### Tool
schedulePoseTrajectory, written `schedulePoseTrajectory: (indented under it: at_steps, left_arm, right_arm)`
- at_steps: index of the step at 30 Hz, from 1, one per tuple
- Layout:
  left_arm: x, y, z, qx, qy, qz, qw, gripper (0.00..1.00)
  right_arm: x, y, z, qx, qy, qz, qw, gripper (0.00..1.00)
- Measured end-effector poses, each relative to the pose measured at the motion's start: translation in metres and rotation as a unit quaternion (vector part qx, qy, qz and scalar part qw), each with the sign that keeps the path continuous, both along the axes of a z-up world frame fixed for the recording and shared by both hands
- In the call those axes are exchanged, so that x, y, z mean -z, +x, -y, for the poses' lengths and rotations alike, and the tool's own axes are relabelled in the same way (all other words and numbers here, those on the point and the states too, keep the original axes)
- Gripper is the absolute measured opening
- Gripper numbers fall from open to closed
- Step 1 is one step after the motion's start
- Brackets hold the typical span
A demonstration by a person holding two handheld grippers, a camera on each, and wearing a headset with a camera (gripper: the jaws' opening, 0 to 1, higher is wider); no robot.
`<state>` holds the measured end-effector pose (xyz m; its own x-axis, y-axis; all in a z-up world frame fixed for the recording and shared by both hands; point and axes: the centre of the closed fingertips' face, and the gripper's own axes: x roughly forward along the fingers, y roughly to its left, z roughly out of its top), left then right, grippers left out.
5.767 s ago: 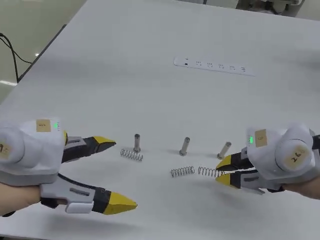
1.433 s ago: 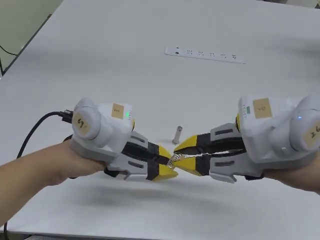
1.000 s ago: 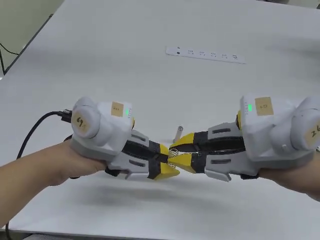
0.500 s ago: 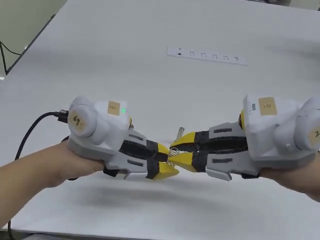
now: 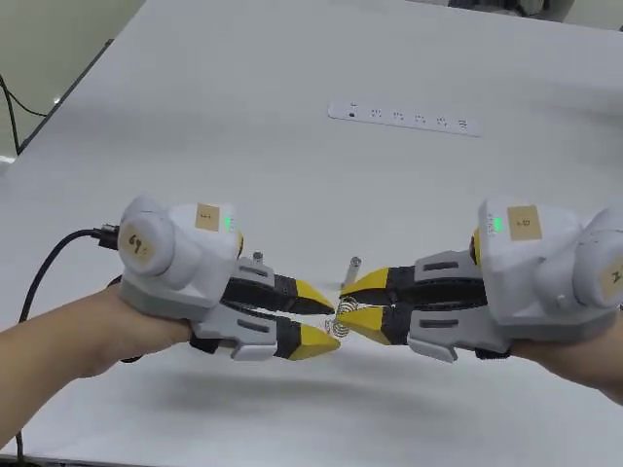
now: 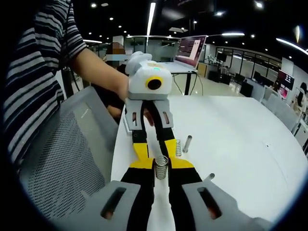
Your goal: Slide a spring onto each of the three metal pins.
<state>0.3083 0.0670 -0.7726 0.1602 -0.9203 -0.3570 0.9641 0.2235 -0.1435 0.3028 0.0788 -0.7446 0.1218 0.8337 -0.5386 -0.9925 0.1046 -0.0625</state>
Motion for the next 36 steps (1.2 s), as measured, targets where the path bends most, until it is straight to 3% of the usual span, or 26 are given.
schedulePoseTrajectory:
  at_steps: [5,16,22,31,36]
  left_arm:
    - [0.005,0.000,-0.018,-0.017,0.005,-0.013,0.9998,0.18]
    - [-0.002,0.001,-0.048,-0.065,-0.007,-0.012,0.9978,0.32]
    - [0.002,0.005,-0.068,-0.095,-0.004,-0.018,0.9953,0.43]
    - [0.002,0.013,-0.097,-0.146,-0.005,-0.006,0.9892,0.63]
    - [0.001,0.016,-0.103,-0.161,-0.009,-0.004,0.9870,0.73]
  right_arm:
    - [0.001,0.004,0.004,0.006,-0.006,0.008,0.9999,0.07]
    - [0.003,0.007,0.010,0.016,-0.012,0.011,0.9997,0.07]
    - [0.001,0.011,0.013,0.027,-0.009,0.014,0.9995,0.07]
    - [0.004,0.016,0.023,0.046,-0.012,0.013,0.9988,0.07]
    - [0.005,0.018,0.026,0.054,-0.012,0.013,0.9984,0.07]
